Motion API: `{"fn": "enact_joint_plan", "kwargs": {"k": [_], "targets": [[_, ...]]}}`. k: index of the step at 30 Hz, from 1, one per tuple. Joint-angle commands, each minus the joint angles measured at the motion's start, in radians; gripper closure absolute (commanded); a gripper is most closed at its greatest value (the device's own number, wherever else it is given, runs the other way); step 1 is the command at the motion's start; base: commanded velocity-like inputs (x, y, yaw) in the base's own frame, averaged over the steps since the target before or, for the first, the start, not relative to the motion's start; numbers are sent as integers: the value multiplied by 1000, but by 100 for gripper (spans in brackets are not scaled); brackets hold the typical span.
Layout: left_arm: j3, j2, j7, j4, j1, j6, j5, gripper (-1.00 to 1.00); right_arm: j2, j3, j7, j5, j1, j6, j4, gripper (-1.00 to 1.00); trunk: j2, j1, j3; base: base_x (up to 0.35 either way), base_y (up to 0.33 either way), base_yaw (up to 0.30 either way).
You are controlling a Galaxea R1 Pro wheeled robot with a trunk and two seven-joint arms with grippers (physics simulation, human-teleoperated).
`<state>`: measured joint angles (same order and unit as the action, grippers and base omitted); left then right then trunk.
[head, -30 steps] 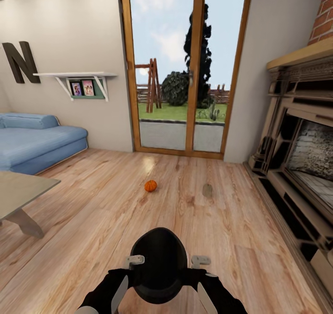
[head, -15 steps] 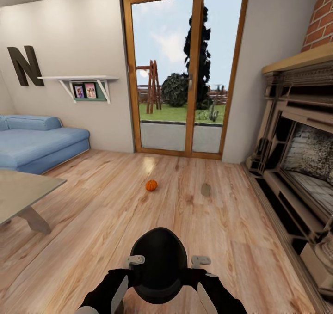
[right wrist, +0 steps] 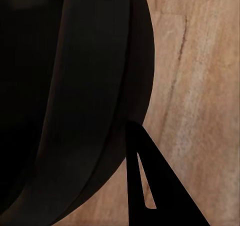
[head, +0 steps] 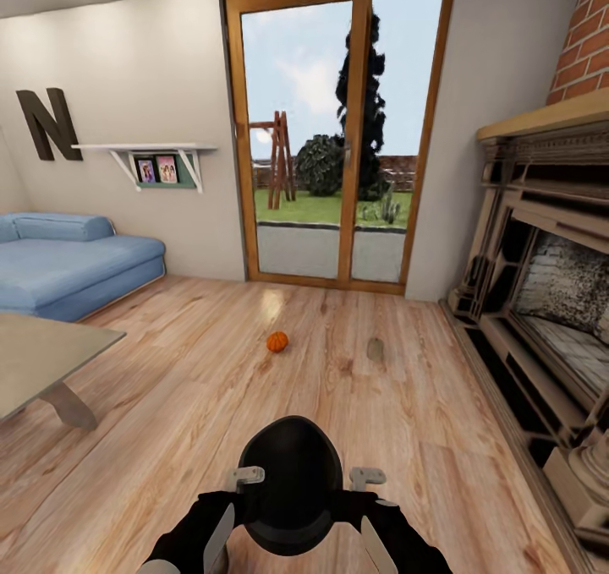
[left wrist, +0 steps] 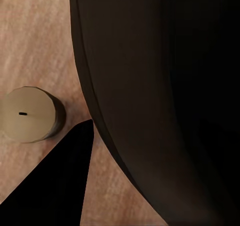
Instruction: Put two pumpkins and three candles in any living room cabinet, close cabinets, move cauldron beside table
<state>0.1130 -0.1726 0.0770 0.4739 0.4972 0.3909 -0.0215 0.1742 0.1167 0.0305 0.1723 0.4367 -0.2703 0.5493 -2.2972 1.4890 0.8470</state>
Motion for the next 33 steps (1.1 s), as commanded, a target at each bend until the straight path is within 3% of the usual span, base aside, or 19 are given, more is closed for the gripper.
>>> {"fn": "enact_joint_plan", "kwargs": {"k": [1,33], "targets": [[-6,-1,-2,-3,0,-1,25,100,0,0,-3,-1,0,13,3,100,7,-4,-3,0,0,0],[-6,-1,-3,-3,0,-1,25,100,0,0,-3,0,0,27,3,100,231,-127,-104,0,0,0]]}}
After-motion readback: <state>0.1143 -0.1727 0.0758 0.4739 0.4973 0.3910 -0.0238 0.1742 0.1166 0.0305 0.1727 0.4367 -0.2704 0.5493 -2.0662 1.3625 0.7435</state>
